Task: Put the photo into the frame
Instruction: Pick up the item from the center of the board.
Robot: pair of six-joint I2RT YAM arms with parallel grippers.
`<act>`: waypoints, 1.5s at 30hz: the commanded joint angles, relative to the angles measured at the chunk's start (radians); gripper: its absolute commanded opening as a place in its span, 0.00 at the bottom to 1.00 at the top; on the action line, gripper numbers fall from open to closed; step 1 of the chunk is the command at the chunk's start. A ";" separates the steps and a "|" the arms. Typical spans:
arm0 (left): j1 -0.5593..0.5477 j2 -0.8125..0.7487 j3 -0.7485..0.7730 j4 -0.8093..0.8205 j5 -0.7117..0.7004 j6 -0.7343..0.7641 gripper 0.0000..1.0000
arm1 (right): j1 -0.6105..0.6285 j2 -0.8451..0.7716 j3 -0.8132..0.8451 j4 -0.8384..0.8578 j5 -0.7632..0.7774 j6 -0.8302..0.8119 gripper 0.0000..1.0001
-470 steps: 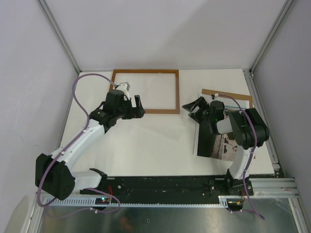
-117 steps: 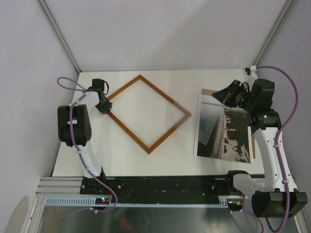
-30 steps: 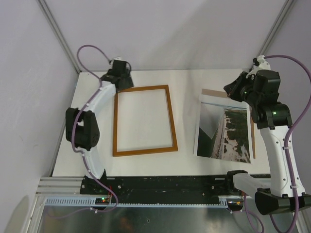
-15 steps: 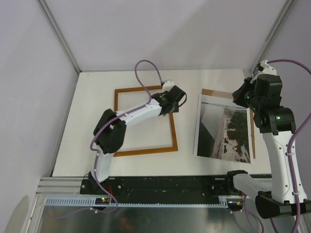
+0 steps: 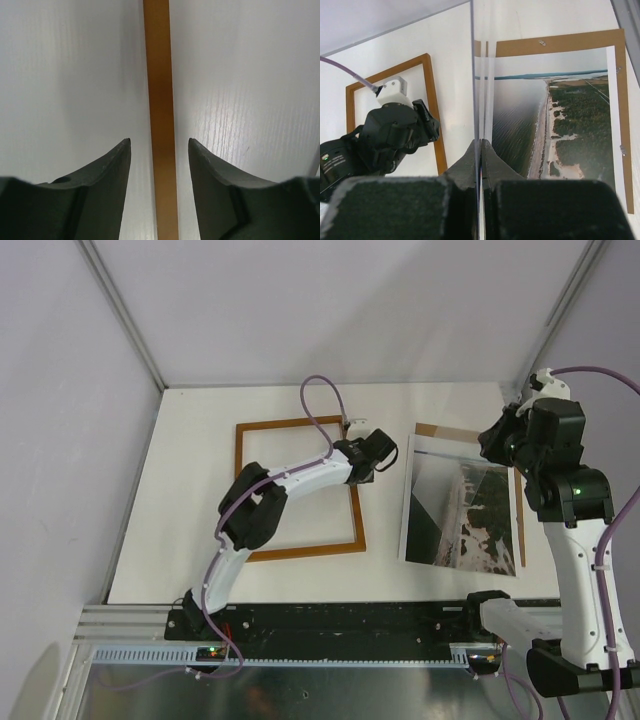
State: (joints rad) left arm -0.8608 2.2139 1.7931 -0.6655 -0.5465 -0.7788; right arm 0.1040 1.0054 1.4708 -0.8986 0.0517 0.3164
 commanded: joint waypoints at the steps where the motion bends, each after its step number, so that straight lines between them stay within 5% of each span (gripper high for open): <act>1: -0.002 0.043 0.074 -0.012 -0.026 -0.031 0.53 | 0.016 -0.027 0.037 0.036 -0.006 -0.016 0.00; 14: 0.018 0.119 0.096 -0.013 0.029 -0.036 0.37 | 0.038 -0.027 0.033 0.035 0.013 -0.025 0.00; 21: 0.035 0.063 0.084 -0.013 0.077 0.040 0.02 | 0.029 -0.016 0.038 0.042 0.013 -0.022 0.00; 34: 0.123 -0.339 0.279 -0.062 0.373 0.149 0.00 | 0.027 0.070 0.063 0.134 -0.038 0.052 0.00; 45: 0.180 -0.386 0.497 0.021 0.699 -0.172 0.00 | 0.032 0.136 0.116 0.179 -0.082 0.092 0.00</act>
State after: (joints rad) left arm -0.6987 1.8339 2.2272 -0.7227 -0.0143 -0.8089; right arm 0.1337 1.1378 1.5265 -0.8021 -0.0059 0.3824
